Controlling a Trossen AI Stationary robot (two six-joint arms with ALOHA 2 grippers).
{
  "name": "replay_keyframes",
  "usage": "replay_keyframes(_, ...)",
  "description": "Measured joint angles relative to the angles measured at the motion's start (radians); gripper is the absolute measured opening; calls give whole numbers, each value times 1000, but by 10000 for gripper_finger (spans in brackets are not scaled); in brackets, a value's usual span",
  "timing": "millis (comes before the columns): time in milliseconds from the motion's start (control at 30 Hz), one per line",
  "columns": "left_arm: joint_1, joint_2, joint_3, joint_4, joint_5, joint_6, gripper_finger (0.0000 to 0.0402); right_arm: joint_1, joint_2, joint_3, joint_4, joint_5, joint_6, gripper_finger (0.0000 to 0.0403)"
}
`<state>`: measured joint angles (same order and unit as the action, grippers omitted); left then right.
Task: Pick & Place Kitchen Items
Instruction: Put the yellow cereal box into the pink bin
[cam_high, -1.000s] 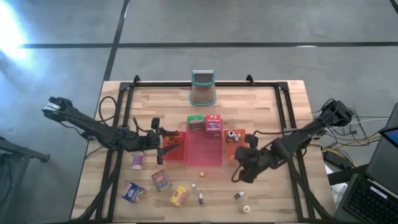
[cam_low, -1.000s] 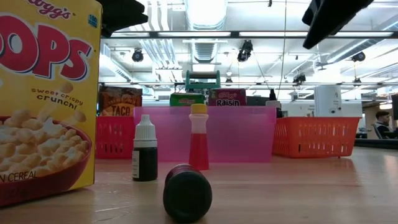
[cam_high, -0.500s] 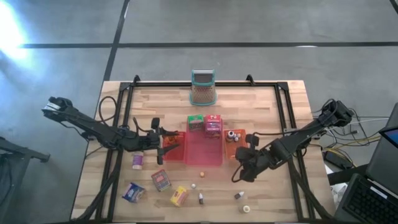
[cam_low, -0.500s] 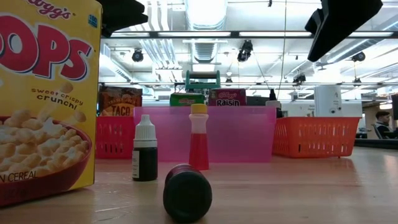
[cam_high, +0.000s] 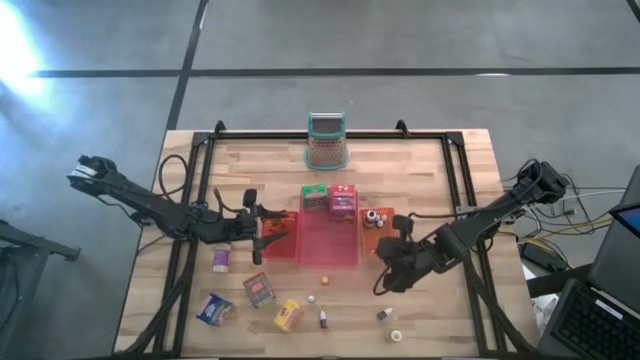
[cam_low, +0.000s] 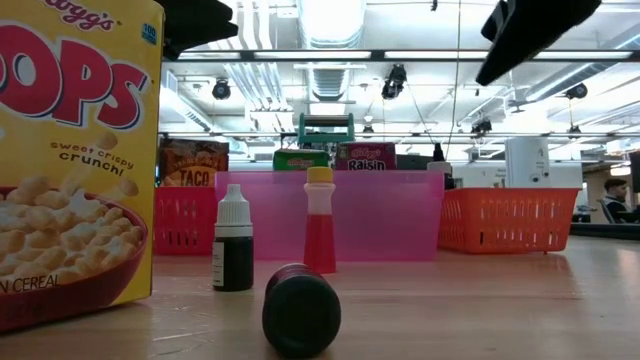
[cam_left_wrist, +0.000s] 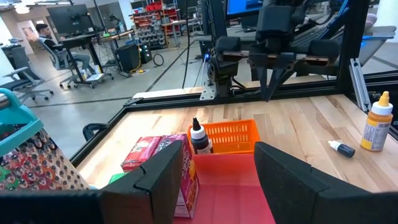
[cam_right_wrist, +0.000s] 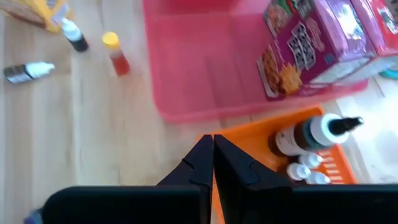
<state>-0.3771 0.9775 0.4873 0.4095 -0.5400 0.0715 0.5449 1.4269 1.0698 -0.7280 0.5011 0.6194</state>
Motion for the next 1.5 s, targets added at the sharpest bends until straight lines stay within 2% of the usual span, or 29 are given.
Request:
replay_keyframes(100,0,0,0,0,0,0,204,-7,0,0,34,-1,-35,8)
replay_keyframes(167,0,0,0,0,0,0,204,-9,0,0,55,-15,9,8)
replay_keyframes(300,0,0,0,0,0,0,204,7,14,1,130,-103,15,8)
replay_keyframes(533,0,0,0,-2,0,0,204,40,64,5,137,-108,34,9)
replay_keyframes(867,0,0,0,-8,0,0,204,34,200,163,136,-108,-169,9)
replay_keyframes(1200,0,0,0,-18,0,0,204,48,313,378,-54,-108,-207,9)
replay_keyframes(1500,0,0,0,-31,0,0,204,60,321,377,-109,-102,-201,9)
